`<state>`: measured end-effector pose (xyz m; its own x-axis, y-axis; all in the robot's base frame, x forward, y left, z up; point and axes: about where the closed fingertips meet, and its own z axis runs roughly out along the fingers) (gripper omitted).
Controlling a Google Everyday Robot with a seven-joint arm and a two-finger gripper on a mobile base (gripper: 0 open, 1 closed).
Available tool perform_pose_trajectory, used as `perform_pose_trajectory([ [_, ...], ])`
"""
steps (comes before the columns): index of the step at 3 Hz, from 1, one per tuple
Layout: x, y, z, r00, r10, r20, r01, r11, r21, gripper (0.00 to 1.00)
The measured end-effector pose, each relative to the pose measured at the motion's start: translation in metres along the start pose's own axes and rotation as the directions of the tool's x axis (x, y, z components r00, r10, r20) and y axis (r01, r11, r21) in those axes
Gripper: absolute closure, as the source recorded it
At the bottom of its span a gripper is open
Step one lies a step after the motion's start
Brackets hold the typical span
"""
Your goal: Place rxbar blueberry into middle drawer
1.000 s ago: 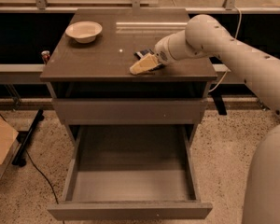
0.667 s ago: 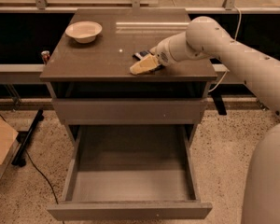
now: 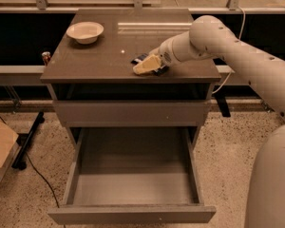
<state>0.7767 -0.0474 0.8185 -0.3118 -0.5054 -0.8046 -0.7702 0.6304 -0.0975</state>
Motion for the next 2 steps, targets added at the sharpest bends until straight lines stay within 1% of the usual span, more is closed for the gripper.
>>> perform_pose_trajectory([
  [1, -0.0017, -0.0002, -0.0012, 1.0, 0.0, 0.0, 0.0, 1.0, 0.0, 1.0],
  [2, -0.0039, -0.0004, -0.0029, 1.0, 0.0, 0.0, 0.0, 1.0, 0.0, 1.0],
])
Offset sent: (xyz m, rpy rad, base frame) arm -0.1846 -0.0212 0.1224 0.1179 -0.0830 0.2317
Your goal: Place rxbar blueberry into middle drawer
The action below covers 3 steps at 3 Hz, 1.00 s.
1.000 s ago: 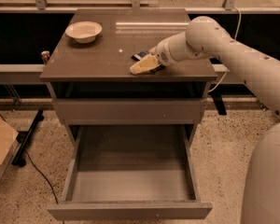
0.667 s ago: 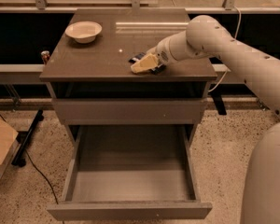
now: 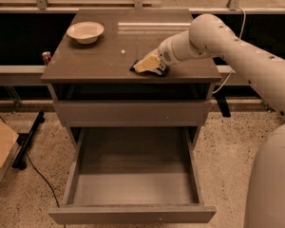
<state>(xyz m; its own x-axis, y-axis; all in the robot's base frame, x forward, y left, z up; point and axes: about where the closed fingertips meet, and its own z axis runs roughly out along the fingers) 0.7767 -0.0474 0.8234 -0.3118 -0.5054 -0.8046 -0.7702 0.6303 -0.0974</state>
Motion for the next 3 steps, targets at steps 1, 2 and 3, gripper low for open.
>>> perform_pose_trajectory([
  [1, 0.0, 0.0, 0.0, 1.0, 0.0, 0.0, 0.0, 1.0, 0.0, 1.0],
  [2, 0.0, 0.0, 0.0, 1.0, 0.0, 0.0, 0.0, 1.0, 0.0, 1.0],
  [3, -0.006, 0.024, -0.051, 0.998, -0.038, 0.04, 0.039, 0.9992, -0.008, 1.0],
])
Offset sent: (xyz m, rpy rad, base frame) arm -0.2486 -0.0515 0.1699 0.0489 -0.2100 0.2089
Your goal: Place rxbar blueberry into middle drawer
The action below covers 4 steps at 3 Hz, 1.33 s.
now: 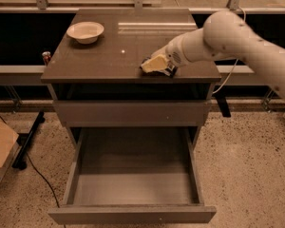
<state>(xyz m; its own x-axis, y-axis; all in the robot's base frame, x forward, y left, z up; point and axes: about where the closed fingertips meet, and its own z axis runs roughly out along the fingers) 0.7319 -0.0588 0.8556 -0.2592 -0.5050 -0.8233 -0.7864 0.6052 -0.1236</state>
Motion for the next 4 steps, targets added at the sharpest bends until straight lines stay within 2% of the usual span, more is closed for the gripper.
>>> perform_pose_trajectory([
  [1, -0.056, 0.11, -0.114, 0.98, -0.152, 0.131, 0.162, 0.9844, -0.069, 1.0],
  [2, -0.066, 0.141, -0.196, 0.954, -0.235, 0.185, 0.246, 0.9685, -0.037, 1.0],
  [3, -0.024, 0.136, -0.226, 0.966, -0.21, 0.153, 0.219, 0.9749, -0.042, 1.0],
  [4, 0.013, 0.133, -0.207, 0.979, -0.181, 0.099, 0.19, 0.9774, -0.092, 1.0],
])
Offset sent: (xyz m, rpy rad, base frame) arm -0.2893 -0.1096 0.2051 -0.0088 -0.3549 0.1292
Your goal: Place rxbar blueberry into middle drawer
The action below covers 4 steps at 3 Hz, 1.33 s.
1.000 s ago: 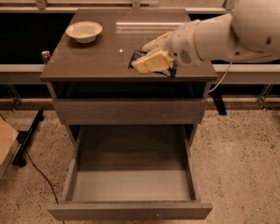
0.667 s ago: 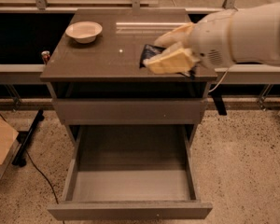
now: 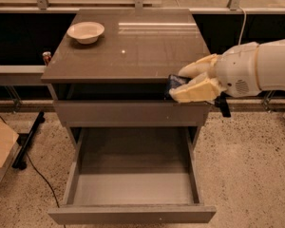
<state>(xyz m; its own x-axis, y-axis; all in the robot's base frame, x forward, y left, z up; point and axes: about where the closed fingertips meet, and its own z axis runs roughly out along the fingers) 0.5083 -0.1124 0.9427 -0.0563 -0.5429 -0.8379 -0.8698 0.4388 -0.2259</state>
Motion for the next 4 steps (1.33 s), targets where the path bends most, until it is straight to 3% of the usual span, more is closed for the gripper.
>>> perform_pose_trajectory([
  [2, 0.069, 0.001, 0.069, 0.999, 0.018, -0.046, -0.021, 0.9978, -0.062, 1.0],
  [3, 0.115, -0.003, 0.123, 0.997, 0.071, -0.009, -0.071, 0.9972, -0.022, 1.0],
  [4, 0.12, 0.0, 0.127, 0.997, 0.08, -0.001, -0.08, 0.9965, -0.026, 1.0],
])
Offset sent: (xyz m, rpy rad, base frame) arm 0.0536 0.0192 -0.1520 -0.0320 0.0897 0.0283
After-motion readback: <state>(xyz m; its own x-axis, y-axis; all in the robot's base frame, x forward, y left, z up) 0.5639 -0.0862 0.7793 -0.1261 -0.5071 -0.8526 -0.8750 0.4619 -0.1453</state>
